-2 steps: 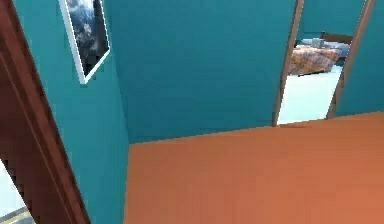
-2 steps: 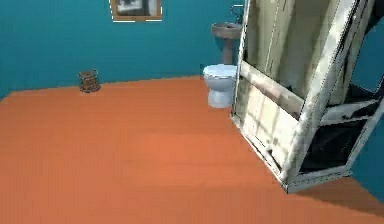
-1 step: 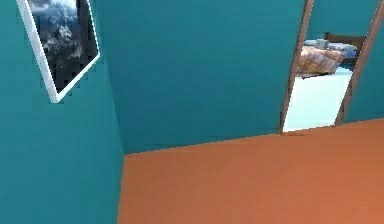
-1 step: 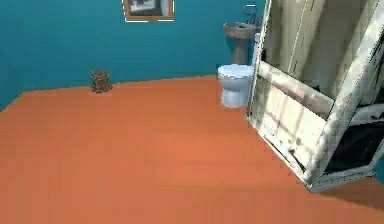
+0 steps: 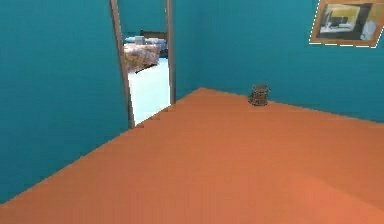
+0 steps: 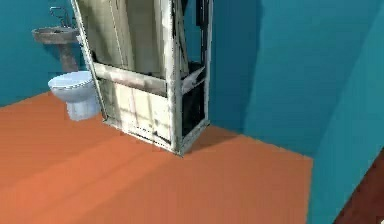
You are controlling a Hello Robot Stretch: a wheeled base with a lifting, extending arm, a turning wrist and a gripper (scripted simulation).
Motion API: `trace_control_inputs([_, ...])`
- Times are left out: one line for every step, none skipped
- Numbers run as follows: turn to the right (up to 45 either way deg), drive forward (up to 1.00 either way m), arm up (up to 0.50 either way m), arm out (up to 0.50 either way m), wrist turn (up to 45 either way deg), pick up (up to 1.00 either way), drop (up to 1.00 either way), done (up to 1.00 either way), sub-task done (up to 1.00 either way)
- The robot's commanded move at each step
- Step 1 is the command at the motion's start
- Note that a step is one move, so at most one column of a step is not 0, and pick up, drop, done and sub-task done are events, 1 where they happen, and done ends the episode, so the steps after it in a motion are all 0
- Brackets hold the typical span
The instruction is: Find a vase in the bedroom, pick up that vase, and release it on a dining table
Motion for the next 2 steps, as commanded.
trace_control_inputs([30.0, 0.0, 0.0, 0.0, 0.0, 0.0, 0.0, 0.0, 0.0])
trace_control_inputs([0.0, 0.35, 0.0, 0.0, 0.0, 0.0, 0.0, 0.0, 0.0])
